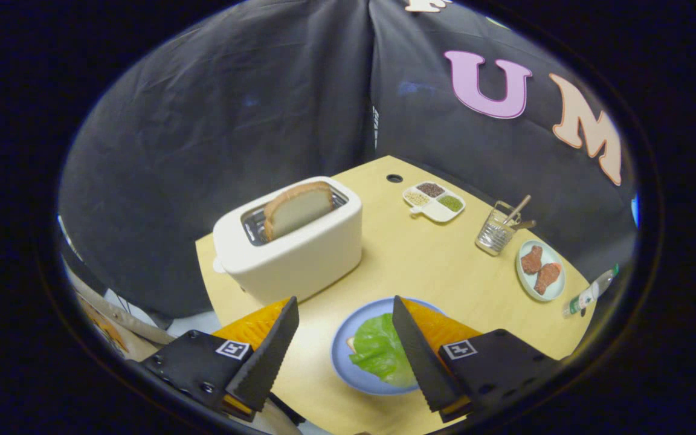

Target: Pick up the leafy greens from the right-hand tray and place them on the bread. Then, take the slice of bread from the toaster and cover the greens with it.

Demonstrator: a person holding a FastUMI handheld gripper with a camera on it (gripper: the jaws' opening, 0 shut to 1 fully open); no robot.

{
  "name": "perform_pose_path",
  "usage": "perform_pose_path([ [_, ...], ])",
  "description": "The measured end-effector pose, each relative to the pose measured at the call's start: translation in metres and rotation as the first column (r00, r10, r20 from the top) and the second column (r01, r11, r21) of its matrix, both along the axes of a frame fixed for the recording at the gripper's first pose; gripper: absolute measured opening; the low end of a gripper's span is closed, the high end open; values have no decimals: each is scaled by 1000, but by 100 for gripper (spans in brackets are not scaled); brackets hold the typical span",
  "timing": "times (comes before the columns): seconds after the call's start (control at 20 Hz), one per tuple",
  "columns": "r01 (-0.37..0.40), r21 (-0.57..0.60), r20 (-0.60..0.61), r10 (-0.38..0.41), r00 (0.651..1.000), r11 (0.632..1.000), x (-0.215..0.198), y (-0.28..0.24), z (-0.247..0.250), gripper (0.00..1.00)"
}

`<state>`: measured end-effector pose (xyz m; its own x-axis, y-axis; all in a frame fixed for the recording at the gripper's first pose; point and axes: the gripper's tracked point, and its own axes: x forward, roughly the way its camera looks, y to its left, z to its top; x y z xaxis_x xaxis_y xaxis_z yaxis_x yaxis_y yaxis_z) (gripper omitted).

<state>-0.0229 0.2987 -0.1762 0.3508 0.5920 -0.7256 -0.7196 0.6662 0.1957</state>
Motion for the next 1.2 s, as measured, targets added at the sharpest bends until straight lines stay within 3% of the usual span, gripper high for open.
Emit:
perform_pose_path([
  [0.6,83,84,-126,-72,989,993,21,78,47,96],
  [1.2,159,74,-257,-135,957,985,49,129,29,97],
])
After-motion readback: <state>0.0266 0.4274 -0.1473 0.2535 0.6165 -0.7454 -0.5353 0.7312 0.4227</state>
